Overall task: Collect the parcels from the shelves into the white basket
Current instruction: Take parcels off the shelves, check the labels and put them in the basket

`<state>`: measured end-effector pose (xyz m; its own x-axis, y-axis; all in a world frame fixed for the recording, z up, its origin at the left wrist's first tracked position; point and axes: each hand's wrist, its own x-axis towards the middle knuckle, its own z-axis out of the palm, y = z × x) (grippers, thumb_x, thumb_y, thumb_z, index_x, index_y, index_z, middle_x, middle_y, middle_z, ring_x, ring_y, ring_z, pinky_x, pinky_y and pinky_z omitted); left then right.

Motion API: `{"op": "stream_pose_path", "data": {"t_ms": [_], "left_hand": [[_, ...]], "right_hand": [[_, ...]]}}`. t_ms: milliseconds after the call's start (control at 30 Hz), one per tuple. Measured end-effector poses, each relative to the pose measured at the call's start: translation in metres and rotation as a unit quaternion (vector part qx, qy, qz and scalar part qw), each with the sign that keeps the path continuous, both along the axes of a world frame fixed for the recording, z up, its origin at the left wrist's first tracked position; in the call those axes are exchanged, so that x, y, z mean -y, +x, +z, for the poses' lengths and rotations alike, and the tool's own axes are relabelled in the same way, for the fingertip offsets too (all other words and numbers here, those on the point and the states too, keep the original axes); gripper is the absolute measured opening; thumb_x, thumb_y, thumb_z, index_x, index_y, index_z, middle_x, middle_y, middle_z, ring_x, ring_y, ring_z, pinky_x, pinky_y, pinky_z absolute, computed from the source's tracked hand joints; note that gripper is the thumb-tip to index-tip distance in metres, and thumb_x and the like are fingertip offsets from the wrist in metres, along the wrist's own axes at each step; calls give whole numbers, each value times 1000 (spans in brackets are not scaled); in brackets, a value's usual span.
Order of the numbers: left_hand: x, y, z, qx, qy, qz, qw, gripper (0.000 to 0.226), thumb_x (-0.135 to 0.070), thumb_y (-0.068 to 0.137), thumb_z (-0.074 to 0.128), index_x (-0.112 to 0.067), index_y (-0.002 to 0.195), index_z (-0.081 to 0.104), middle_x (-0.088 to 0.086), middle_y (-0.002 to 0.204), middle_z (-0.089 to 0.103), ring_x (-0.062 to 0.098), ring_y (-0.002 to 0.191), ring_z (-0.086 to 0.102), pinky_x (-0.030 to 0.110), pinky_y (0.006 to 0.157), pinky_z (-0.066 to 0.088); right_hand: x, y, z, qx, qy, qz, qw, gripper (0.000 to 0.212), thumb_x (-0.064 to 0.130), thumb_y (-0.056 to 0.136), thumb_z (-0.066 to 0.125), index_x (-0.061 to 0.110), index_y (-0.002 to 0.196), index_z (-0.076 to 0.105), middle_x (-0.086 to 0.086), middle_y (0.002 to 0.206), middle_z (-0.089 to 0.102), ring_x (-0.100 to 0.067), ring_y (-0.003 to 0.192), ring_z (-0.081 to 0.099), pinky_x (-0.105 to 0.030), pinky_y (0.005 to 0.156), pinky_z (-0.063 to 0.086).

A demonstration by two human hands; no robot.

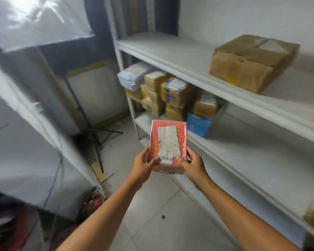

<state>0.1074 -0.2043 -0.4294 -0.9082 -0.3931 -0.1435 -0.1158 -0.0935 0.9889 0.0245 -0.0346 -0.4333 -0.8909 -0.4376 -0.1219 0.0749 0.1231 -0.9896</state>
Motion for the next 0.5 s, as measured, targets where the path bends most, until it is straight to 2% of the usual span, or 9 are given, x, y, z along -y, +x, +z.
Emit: {"op": "stream_pose_path", "data": {"t_ms": [67, 133, 267, 333, 400, 500], "left_hand": [[28, 22, 2, -11, 0, 54, 998, 45, -4, 85, 68, -34, 118, 57, -6, 110, 70, 12, 98, 69, 20, 73, 54], [50, 46, 9, -18, -20, 106, 994, 48, -5, 85, 68, -36, 119, 55, -8, 108, 71, 12, 100, 68, 20, 75, 54], [84, 98, 14, -18, -46, 204, 978, 50, -7, 85, 70, -28, 126, 54, -6, 114, 69, 12, 105, 66, 25, 83, 55], [92, 124, 14, -10, -49, 246, 968, 49, -12, 85, 71, -29, 127, 54, -5, 116, 69, 12, 106, 66, 26, 83, 55], [93, 151, 11, 4, -55, 305, 951, 42, -16, 84, 72, -36, 118, 59, -10, 111, 70, 10, 104, 67, 24, 80, 56], [82, 184, 7, 36, -64, 405, 912, 44, -20, 82, 74, -31, 121, 58, -9, 113, 69, 12, 105, 66, 33, 88, 55]], "right_hand": [[39, 2, 5, -20, 3, 62, 998, 42, 9, 92, 61, 32, 127, 56, 9, 120, 67, -8, 106, 64, -33, 90, 56], [74, 8, 12, -34, 11, 121, 992, 46, 11, 92, 62, 36, 129, 54, 12, 119, 66, -3, 104, 63, -28, 87, 56], [134, 31, 19, -40, -5, 238, 970, 46, 8, 91, 64, 30, 130, 54, 16, 116, 66, -1, 105, 64, -24, 85, 56], [155, 46, 18, -38, -24, 283, 958, 47, 6, 90, 64, 25, 132, 54, 18, 115, 66, 2, 105, 63, -17, 81, 54], [174, 63, 18, -25, -39, 336, 941, 50, 4, 89, 64, 25, 134, 53, 19, 117, 65, 4, 106, 62, -13, 79, 51], [191, 85, 14, 5, -64, 414, 908, 51, 1, 90, 63, 27, 133, 52, 12, 119, 67, -2, 105, 64, -15, 77, 52]]}}
